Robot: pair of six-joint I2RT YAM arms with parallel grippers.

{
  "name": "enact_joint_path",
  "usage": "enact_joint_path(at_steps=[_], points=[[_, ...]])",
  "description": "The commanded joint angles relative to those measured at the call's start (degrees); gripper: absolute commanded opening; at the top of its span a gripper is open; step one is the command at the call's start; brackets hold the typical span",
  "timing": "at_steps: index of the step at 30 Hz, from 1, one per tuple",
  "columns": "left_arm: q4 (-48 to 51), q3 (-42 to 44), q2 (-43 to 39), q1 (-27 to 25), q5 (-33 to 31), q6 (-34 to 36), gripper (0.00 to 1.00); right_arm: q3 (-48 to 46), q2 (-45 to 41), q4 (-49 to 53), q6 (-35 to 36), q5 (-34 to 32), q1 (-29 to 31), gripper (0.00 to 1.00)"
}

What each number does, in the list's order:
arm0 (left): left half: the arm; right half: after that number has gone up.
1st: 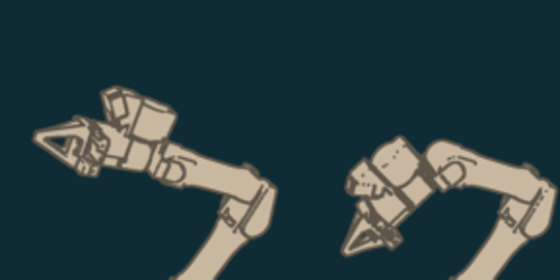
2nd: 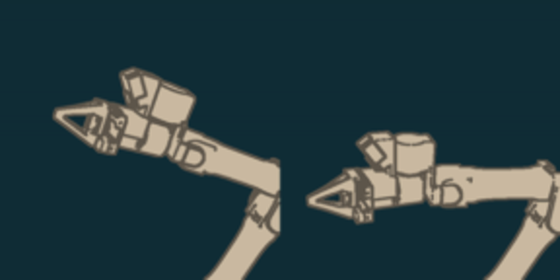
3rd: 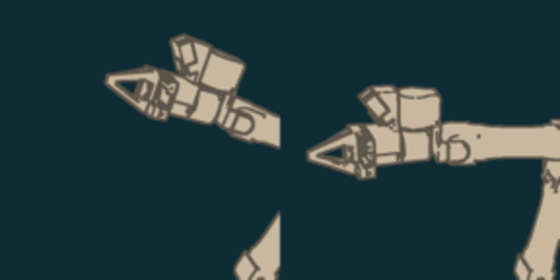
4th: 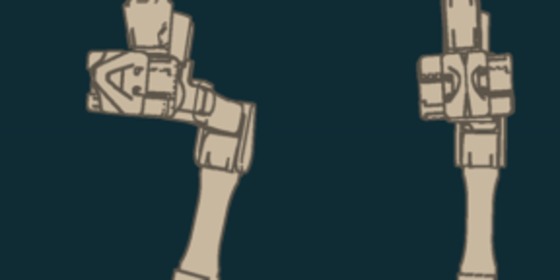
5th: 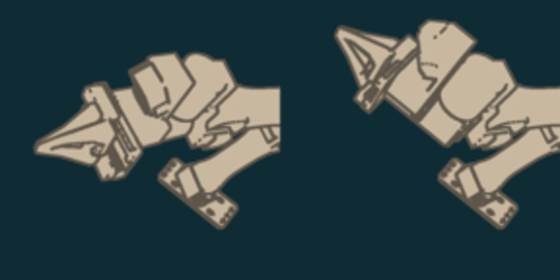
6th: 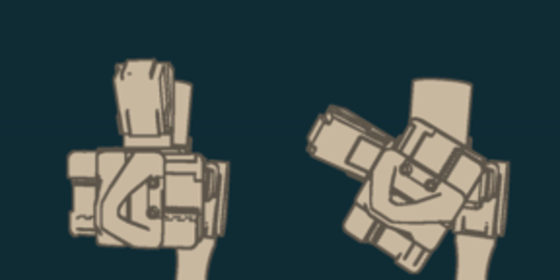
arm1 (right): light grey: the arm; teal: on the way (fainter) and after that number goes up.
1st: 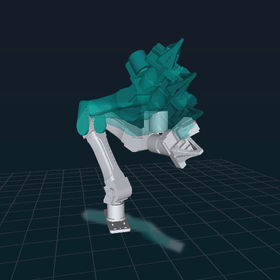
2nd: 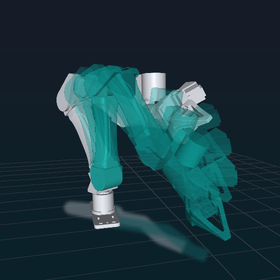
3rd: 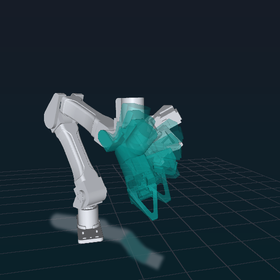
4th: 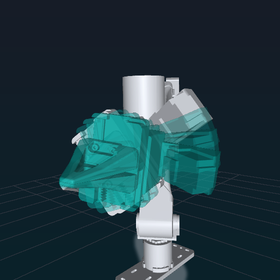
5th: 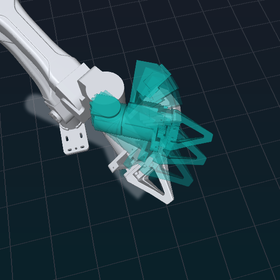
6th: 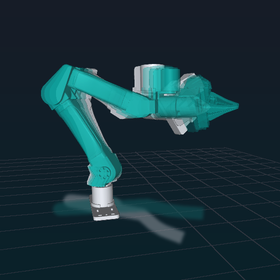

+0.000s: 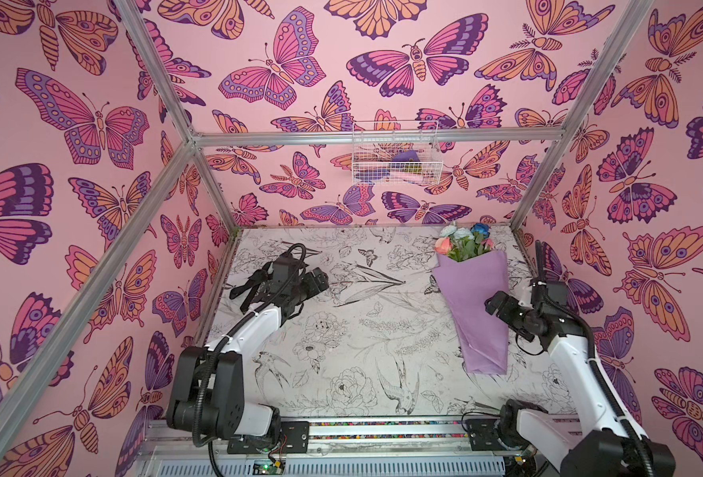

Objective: Tie the bouquet of fake flowers

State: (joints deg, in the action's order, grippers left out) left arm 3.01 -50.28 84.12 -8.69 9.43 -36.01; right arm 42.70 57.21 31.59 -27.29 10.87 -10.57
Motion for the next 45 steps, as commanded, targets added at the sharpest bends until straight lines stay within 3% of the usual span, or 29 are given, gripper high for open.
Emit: enact_joint_path(at_steps=[1,8,18,26,31,33,39,45], points=[[4.92,-4.22,5.51,2.35,0.45,2.24,0.86,0.29,-0.76,1.25,-1.15,1.80,0.69,0.99],[17.13,-19.57,20.27,2.78,-3.66,13.92,0.83,0.97,0.07,-0.98,-3.49,3.39,0.68,0.99],[27.18,-31.17,32.50,2.53,-8.69,22.65,0.81,0.64,1.54,-2.93,-5.40,2.46,0.66,0.99],[31.59,-35.91,36.39,1.44,-7.39,25.12,0.44,-0.07,1.00,-4.75,-6.64,3.39,0.70,0.99],[31.90,-36.48,36.50,-0.39,-6.58,26.50,0.06,0.15,-0.05,-4.31,-6.24,2.19,0.68,0.99],[31.93,-36.00,36.20,-1.56,-4.34,26.66,0.00,0.41,-0.72,-3.98,-6.20,1.56,0.71,0.99],[30.69,-32.30,32.57,-9.74,4.42,26.44,0.00,1.19,-3.48,-3.37,-5.86,1.71,1.00,0.99],[26.28,-27.12,27.04,-24.13,16.57,22.55,0.00,3.43,-3.39,0.56,-5.27,-2.50,4.19,0.99]])
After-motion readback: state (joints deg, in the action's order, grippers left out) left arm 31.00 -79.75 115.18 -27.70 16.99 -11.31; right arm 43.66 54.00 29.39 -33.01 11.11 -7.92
